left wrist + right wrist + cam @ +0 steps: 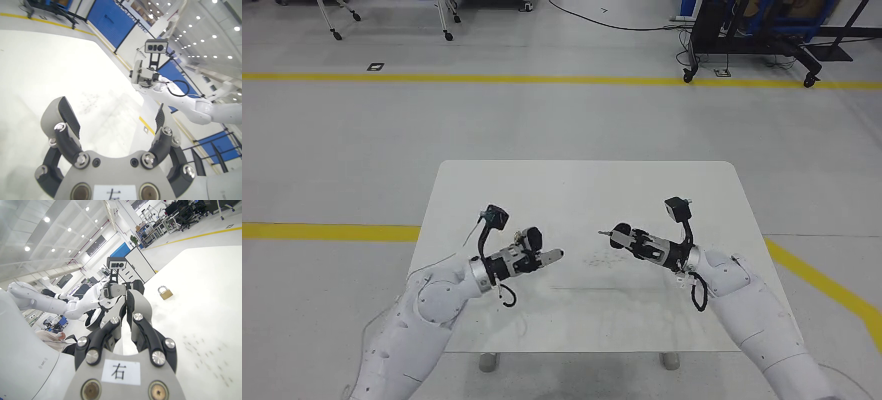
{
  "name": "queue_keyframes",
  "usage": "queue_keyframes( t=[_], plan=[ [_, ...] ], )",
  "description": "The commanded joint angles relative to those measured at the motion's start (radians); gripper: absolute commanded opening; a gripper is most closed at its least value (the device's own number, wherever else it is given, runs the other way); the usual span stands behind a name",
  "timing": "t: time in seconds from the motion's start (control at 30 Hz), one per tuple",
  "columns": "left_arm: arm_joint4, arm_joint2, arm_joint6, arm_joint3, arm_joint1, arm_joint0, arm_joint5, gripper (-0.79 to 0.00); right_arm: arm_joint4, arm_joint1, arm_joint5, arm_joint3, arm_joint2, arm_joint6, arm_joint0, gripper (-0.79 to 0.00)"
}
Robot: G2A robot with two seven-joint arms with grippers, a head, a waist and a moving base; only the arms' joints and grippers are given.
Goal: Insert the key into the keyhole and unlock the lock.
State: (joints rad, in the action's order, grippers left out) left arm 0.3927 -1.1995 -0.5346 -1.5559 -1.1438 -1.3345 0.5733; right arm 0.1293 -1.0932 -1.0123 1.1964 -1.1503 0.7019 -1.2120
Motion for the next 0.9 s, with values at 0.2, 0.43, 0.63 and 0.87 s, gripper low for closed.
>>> queue_keyframes(
  t=[0.2, 0.43, 0.63, 0.87],
  plan=[
    [0.529, -0.095, -0.119, -0.29, 0.037, -0.119, -0.277, 0.0, 0.0, 0.0, 0.0, 0.0, 0.0, 0.0, 0.0, -0.785],
    [0.628, -0.008, -0.089, -0.089, 0.022, -0.013, -0.314, 0.0, 0.0, 0.0, 0.0, 0.0, 0.0, 0.0, 0.0, -0.785],
    [0.638, 0.054, -0.026, 0.049, 0.004, 0.071, -0.332, -0.083, 0.0, 0.0, 0.0, 0.0, 0.0, 0.0, 0.0, -0.785],
    [0.618, 0.094, 0.001, 0.152, -0.012, 0.137, -0.318, -0.326, 0.0, 0.0, 0.0, 0.0, 0.0, 0.0, 0.0, -0.785]
  ],
)
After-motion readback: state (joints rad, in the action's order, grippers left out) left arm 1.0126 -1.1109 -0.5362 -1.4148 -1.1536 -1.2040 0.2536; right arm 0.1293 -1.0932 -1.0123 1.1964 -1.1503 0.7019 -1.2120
